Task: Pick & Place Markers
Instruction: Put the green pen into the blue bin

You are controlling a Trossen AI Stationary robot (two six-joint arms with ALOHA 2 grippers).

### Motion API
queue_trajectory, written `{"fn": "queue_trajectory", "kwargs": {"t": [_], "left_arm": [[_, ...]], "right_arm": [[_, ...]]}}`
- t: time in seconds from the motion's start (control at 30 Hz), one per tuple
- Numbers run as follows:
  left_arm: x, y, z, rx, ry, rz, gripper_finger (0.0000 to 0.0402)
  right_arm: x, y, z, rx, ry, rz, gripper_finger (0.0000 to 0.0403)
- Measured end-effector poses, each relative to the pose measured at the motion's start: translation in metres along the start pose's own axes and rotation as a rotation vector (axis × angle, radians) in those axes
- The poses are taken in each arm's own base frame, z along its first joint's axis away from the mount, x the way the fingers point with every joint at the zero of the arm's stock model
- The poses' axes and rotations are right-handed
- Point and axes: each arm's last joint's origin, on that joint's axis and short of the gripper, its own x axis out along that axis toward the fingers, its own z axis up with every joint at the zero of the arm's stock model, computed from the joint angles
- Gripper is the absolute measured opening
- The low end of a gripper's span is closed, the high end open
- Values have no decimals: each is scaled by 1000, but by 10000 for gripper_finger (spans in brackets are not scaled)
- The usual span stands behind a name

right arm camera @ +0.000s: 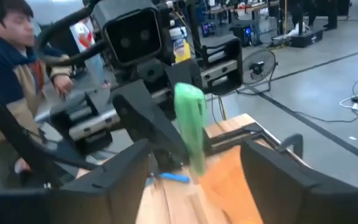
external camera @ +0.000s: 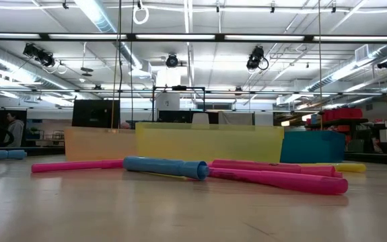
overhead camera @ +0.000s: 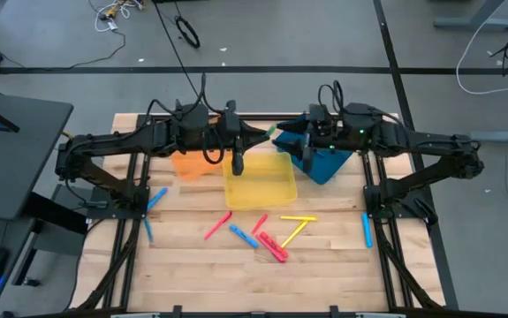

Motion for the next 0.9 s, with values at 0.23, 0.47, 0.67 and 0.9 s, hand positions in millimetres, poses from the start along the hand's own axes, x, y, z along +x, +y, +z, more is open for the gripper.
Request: {"fn": "queue_trajectory", "kwargs": {"t": [0.23,0.47,0.67,0.9], "left_arm": [[0,1,1,13,-5,27,40],[0,1,1,34,-7,46,42],[0,1,1,35,-7,46,41],[0,1,1,40,-7,46,40]], "right_arm": [[23,1,-2,31,-71,7,288],[27,1,-2,32,-87,0,259],[24,2,1,26,-109,-9,204],[24,1,1,28,-108,-14,130]]}}
